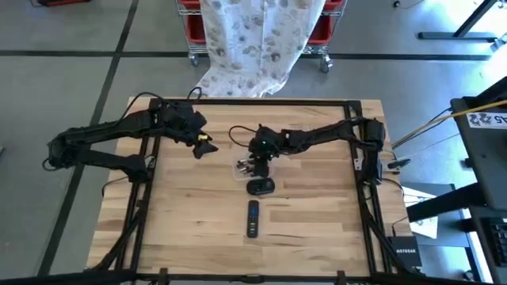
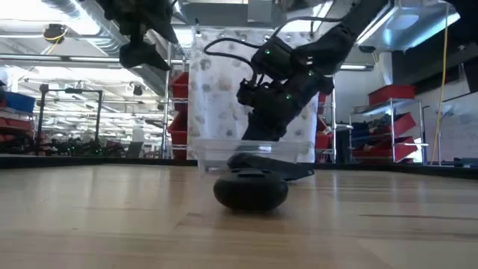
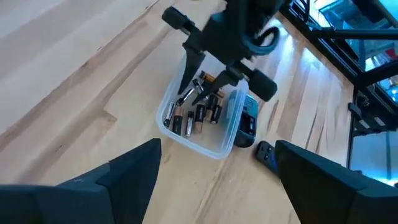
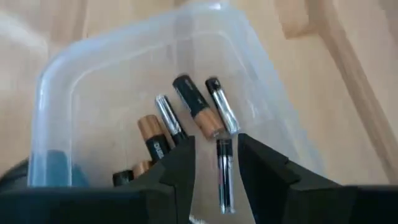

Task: Insert battery
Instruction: Insert the silver battery into the mouse

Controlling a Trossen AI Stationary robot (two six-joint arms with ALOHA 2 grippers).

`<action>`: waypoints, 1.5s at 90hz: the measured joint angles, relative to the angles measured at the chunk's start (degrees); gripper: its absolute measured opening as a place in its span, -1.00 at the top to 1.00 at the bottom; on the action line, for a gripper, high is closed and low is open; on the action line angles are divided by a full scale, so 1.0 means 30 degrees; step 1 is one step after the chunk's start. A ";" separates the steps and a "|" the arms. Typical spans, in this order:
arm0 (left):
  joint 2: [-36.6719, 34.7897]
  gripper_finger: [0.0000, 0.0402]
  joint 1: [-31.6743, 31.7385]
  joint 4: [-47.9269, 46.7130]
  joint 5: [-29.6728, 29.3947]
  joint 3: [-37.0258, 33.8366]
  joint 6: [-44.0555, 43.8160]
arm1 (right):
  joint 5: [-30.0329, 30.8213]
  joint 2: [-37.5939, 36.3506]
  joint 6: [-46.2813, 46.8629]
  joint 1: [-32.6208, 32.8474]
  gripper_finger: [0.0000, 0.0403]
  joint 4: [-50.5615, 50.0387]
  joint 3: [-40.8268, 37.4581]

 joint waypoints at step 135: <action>-0.0002 -0.48 0.0014 0.0095 -0.1219 0.0000 -0.0681 | 0.1005 0.0126 -0.0982 0.0248 0.49 -0.5071 0.2312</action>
